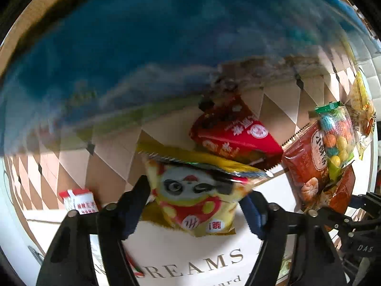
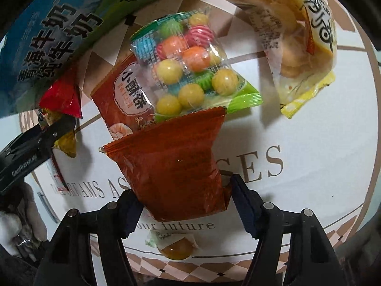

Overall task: Organize snacks
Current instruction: 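Grasp the yellow panda bag with the left tool while the right tool grasps the orange-red bag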

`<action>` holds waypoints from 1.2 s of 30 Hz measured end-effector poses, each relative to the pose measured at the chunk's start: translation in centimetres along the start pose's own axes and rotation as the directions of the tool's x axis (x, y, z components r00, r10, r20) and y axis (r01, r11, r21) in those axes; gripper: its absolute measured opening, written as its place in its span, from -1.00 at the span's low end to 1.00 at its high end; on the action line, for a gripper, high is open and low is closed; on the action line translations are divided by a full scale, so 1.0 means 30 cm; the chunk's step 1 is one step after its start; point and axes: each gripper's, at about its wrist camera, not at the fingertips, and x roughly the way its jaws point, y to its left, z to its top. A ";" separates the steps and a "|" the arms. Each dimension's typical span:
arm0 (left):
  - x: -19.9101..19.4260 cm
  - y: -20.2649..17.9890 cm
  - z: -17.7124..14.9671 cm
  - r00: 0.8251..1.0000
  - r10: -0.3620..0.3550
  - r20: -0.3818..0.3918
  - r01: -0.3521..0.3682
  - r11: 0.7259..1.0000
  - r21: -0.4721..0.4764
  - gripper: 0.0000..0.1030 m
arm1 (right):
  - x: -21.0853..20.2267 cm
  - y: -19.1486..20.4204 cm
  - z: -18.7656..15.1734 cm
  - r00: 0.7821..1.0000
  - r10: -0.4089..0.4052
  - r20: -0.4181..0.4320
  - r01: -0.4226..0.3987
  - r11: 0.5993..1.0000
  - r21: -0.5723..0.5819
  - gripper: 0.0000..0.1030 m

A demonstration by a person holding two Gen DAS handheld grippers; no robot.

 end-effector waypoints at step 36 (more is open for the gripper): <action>0.012 -0.067 -0.295 0.995 0.009 -0.098 -0.041 0.943 -0.330 0.00 | 0.144 0.171 -0.174 0.992 -0.121 -0.030 0.116 0.982 -0.151 0.18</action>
